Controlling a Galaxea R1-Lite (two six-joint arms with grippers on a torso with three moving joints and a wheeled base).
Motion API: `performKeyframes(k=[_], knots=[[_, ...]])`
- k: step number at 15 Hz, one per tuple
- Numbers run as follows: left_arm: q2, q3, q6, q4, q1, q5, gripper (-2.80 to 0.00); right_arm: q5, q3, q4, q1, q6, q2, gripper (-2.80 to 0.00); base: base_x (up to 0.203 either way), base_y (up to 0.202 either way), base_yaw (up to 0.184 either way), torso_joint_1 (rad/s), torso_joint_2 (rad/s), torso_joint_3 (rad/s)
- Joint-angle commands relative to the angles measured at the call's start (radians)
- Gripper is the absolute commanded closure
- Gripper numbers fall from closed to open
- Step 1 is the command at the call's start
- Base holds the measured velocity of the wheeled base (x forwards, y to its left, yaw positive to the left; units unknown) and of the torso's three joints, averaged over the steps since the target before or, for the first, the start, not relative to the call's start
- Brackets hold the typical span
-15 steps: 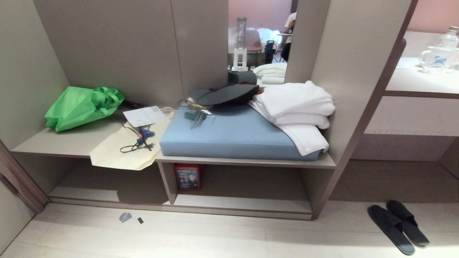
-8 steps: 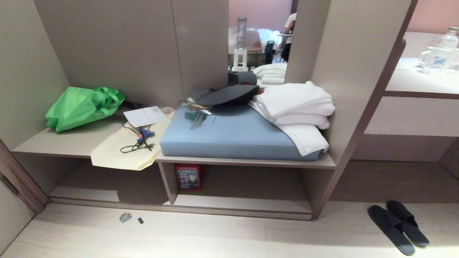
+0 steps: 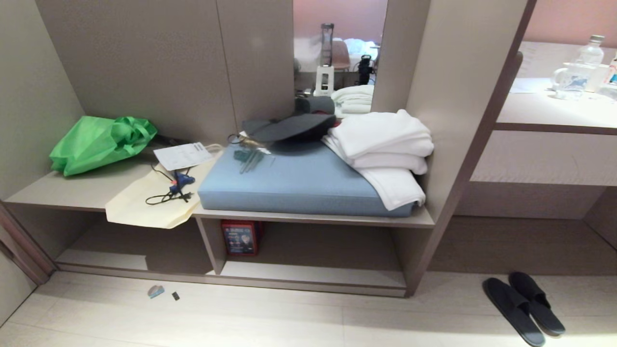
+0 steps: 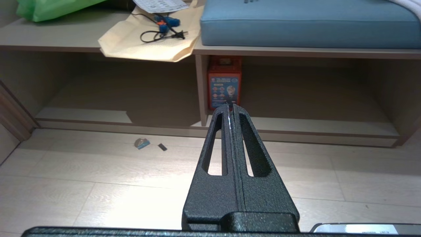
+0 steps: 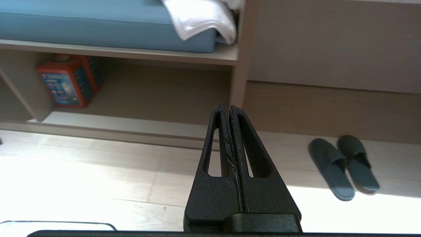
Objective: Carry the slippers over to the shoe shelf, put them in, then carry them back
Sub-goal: Pick up the slippers on the floor
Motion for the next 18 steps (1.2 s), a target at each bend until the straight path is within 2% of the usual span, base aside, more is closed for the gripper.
performKeyframes(k=[1,18], knots=[[0.001,0.0,0.0,0.001,0.001,0.0,0.0,0.0,0.0,0.0,0.0,0.0,0.001,0.0,0.0,-0.2,0.0,0.006,0.0,0.004],[0.001,0.0,0.003,0.001,0.0,-0.002,0.0,0.0,0.0,0.0,0.0,0.0,0.001,0.0,0.0,-0.196,0.002,0.002,0.0,0.002]])
